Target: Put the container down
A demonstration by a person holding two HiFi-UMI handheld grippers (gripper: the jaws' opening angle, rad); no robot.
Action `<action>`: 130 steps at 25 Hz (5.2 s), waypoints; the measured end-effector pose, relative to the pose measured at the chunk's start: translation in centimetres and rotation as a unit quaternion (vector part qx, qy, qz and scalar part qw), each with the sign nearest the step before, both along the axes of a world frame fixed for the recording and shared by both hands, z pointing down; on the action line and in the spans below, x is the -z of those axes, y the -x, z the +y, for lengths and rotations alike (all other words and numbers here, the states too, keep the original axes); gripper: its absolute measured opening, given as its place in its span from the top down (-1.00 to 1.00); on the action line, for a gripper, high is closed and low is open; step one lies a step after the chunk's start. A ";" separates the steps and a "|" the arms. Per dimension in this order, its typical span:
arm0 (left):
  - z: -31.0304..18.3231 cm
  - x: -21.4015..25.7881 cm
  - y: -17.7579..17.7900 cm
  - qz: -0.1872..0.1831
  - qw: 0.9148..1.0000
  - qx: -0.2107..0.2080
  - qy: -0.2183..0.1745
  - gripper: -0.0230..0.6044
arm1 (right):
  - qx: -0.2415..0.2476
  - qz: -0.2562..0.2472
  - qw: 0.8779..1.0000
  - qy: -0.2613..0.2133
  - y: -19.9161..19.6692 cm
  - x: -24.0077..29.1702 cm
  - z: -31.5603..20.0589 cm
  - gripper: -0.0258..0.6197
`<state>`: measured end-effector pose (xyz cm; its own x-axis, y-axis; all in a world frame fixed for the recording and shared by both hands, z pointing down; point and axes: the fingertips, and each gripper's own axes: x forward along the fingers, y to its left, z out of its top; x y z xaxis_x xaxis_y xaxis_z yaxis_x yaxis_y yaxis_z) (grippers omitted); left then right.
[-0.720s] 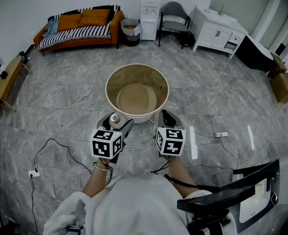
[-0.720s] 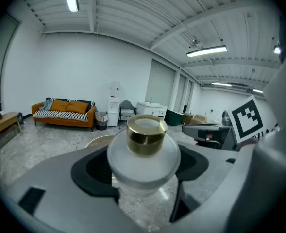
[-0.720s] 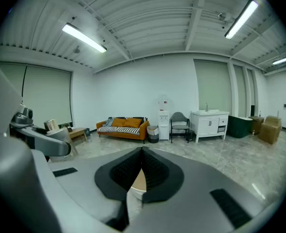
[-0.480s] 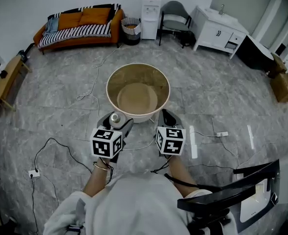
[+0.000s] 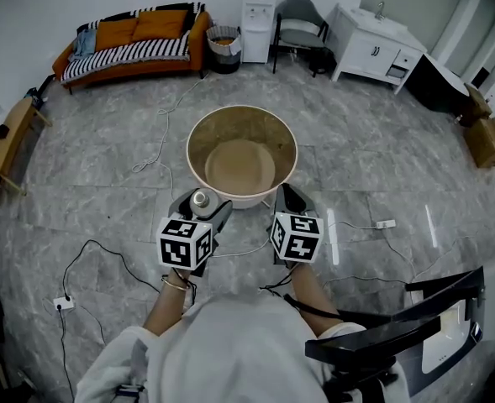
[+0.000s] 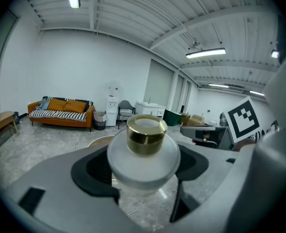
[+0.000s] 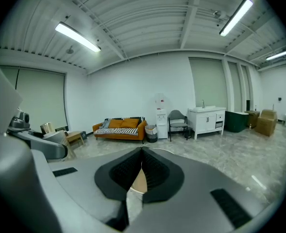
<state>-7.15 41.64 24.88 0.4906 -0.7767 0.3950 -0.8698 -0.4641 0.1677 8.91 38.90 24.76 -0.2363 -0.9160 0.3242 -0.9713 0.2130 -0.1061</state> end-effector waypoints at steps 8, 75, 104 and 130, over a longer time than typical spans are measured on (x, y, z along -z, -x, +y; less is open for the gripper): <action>-2.0 -1.0 1.4 0.000 1.000 -0.004 0.012 -0.17 | -0.020 0.000 1.000 0.021 -0.1 -1.6 -0.6 0.85; -41.0 -0.9 -1.3 0.006 1.000 -0.011 0.011 -0.17 | -0.028 -0.025 0.997 0.069 -3.7 -4.1 -39.2 0.85; -49.0 -9.6 -2.1 0.014 0.994 -0.054 0.091 -0.17 | -0.068 -0.022 0.984 0.162 -6.0 -12.1 -47.1 0.85; -48.8 -35.2 -4.6 0.015 0.985 -0.026 0.167 -0.17 | -0.015 -0.041 0.965 0.259 -4.7 -38.4 -46.7 0.85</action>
